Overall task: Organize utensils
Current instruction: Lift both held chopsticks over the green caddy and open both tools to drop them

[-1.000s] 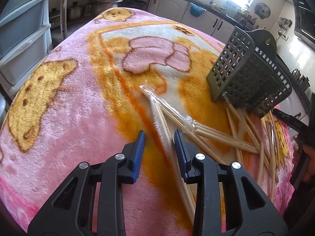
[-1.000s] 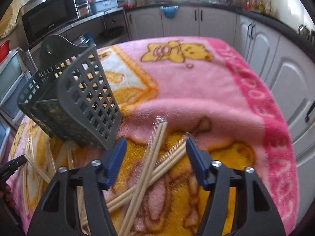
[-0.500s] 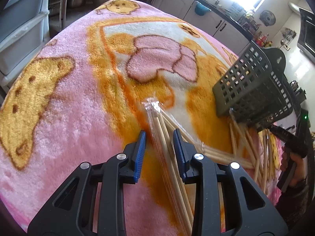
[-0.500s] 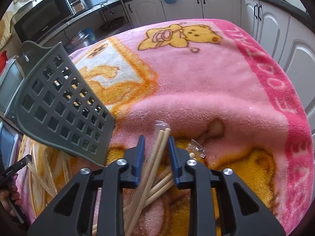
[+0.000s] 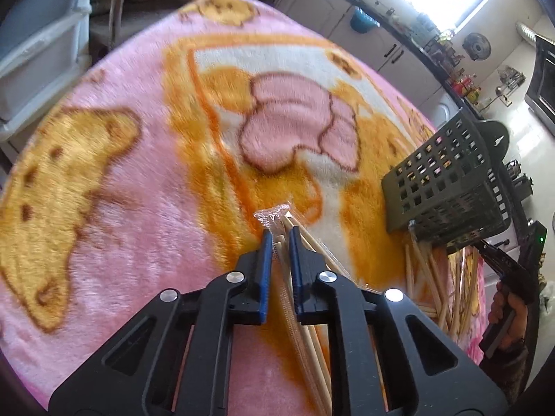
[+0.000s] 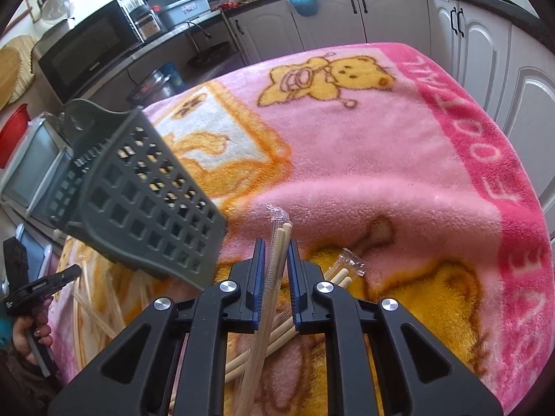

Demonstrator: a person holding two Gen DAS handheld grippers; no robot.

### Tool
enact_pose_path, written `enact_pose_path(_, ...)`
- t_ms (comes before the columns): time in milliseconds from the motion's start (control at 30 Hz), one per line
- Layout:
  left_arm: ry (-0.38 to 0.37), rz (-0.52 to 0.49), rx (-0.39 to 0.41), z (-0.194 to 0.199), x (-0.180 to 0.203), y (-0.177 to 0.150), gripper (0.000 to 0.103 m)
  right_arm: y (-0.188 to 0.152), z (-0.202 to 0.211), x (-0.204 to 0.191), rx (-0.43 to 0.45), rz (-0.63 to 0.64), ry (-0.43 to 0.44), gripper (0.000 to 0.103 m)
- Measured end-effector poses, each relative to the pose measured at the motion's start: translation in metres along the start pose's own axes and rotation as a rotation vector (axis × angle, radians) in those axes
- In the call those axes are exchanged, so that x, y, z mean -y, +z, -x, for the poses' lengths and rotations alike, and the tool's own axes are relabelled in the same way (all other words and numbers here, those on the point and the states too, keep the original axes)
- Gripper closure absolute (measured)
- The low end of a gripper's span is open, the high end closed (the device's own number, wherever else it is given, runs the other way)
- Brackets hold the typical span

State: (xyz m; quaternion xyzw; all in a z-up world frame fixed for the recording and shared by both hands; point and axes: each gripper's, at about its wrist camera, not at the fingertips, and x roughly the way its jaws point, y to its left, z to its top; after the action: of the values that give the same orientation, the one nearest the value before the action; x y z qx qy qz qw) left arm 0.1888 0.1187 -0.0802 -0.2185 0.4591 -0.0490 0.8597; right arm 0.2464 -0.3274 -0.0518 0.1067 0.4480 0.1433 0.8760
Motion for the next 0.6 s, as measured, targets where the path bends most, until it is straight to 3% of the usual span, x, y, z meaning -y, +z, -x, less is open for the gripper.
enact_pose_path(300, -0.094, -0.106, 0.160, 0.062, 0.037, 0.005, 0.100, -0.007, 0.033, -0.019, 0.061, 0.044, 0.037, 0.096)
enact_pose_path(600, -0.179, -0.243, 0.252, 0.099, 0.094, 0.004, 0.101, -0.014, 0.086, -0.057, 0.168, 0.131, 0.101, 0.097)
